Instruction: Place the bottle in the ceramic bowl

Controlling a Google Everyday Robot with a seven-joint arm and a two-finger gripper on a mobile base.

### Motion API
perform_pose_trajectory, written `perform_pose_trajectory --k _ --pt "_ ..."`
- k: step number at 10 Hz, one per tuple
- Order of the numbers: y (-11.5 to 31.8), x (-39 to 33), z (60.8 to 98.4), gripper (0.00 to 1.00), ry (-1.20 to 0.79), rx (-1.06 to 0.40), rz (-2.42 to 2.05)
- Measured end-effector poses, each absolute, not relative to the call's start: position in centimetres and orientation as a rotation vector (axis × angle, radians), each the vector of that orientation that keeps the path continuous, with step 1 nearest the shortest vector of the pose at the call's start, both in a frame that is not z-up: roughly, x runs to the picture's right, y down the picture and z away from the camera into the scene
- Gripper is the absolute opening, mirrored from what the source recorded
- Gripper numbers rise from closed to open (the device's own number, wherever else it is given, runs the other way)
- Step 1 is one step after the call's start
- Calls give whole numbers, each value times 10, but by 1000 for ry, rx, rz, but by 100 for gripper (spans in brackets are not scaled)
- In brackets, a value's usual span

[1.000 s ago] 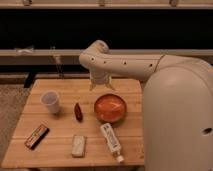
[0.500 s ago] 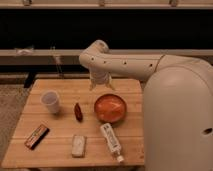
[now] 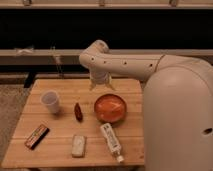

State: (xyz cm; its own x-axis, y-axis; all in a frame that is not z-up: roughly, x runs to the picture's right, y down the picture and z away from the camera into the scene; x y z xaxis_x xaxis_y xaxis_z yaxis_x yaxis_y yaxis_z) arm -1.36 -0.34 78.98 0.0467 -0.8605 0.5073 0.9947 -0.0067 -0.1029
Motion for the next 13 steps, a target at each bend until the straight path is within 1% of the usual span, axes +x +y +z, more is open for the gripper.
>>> perform_pose_trajectory --k 7,9,12,13 --pt "2 -11 786 80 -361 -492 -1541" --pt "27 -8 764 80 -420 -487 -1588" --pt "88 -15 727 80 -542 -507 -1649" --pt "101 -15 723 80 -564 -516 -1662"
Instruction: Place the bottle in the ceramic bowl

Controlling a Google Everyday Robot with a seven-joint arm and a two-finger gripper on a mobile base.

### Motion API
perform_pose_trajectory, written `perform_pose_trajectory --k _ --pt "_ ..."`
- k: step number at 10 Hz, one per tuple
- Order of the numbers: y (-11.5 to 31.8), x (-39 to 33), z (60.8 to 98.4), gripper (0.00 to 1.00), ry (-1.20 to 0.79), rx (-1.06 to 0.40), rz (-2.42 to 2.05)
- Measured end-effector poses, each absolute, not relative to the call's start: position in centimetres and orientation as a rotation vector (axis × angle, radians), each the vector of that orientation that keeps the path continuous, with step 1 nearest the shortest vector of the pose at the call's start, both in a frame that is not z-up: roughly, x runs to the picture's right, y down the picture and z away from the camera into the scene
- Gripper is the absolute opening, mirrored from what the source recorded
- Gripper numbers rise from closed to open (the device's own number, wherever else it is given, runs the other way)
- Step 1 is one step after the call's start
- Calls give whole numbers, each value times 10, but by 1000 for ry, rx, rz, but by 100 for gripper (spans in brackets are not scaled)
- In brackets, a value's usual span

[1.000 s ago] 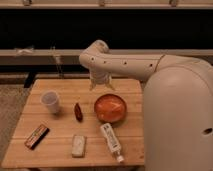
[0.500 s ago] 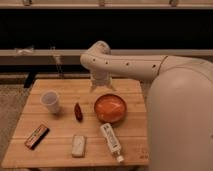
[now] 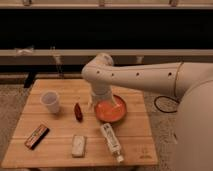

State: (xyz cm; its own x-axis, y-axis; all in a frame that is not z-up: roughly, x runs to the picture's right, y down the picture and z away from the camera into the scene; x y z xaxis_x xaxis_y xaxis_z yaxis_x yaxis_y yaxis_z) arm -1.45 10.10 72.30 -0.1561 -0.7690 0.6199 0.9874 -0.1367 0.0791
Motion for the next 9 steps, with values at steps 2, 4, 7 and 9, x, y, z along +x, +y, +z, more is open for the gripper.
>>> perform_pose_trajectory --k 2,4,7,9 --pt "146 -8 728 80 -624 -564 -1681" --pt "176 2 743 80 -649 -601 -1682" --pt "208 20 760 80 -677 -674 -1663" --pt "218 25 765 80 -704 -710 -1649"
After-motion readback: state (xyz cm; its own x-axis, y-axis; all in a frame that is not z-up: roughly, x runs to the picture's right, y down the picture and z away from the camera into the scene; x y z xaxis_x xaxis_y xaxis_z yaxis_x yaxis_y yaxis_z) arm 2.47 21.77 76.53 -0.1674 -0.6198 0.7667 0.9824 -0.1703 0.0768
